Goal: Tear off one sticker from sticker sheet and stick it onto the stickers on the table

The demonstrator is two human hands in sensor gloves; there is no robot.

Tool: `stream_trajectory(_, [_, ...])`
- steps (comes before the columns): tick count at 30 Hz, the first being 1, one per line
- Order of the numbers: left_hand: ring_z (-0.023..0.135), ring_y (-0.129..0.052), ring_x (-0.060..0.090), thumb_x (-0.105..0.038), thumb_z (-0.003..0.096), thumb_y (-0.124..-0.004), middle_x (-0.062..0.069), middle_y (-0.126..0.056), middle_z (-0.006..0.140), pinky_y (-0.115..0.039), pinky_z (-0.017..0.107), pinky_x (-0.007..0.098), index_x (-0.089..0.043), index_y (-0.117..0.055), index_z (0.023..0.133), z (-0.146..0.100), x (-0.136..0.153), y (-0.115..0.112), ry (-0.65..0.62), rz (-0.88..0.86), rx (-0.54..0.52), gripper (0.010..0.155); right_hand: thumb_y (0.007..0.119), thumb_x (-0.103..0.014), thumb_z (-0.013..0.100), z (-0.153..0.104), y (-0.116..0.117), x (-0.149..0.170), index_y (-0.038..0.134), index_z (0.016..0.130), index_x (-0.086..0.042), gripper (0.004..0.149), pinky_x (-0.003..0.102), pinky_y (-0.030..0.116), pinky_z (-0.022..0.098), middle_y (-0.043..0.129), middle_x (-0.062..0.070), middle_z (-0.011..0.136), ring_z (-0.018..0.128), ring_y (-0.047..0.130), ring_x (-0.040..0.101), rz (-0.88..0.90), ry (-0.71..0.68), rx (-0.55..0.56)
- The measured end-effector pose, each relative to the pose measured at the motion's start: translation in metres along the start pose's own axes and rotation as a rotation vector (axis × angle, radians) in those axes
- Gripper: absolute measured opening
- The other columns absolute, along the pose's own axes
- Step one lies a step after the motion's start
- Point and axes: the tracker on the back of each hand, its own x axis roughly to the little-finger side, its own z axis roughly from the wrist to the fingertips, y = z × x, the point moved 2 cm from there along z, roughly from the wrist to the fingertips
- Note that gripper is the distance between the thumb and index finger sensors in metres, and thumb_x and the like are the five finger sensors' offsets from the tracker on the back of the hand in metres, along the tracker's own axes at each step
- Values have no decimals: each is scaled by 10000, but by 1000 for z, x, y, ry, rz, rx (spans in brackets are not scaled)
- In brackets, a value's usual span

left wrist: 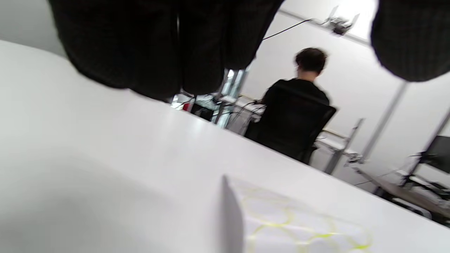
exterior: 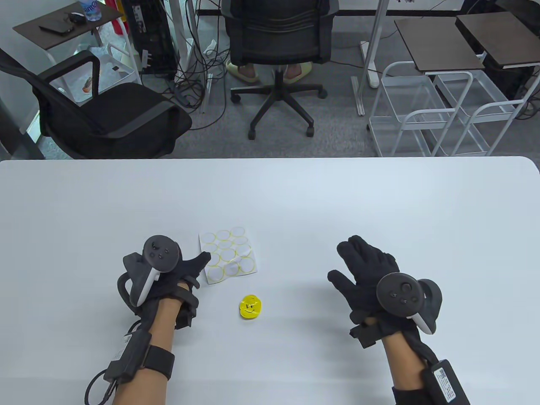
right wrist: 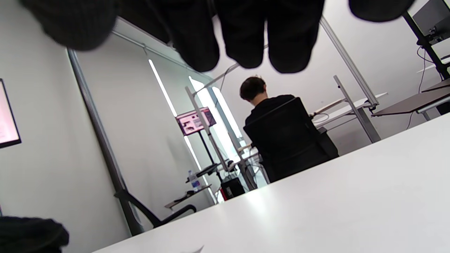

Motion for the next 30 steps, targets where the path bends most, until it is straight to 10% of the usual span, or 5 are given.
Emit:
stream_trajectory(6, [1107,-313,540,-772,366,-821,175,-243,1233,-490,770,656,-149,-264,1152,-29,-19,9,-291,141,-100,1147,670,-599,467,-1,-4,6,664,1066,-145,752,840,435,637,643,236,1140,988,645,573,3,26,7])
stream_trajectory(30, [1127,-305,488,-773,349,-820,155,-337,1234,-467,777,661,-148,-317,1147,-54,37,19,-406,149,-156,1132,658,-621,448,-2,25,17,646,1073,-145,785,846,407,635,632,242,1140,995,617,580,-43,89,-73])
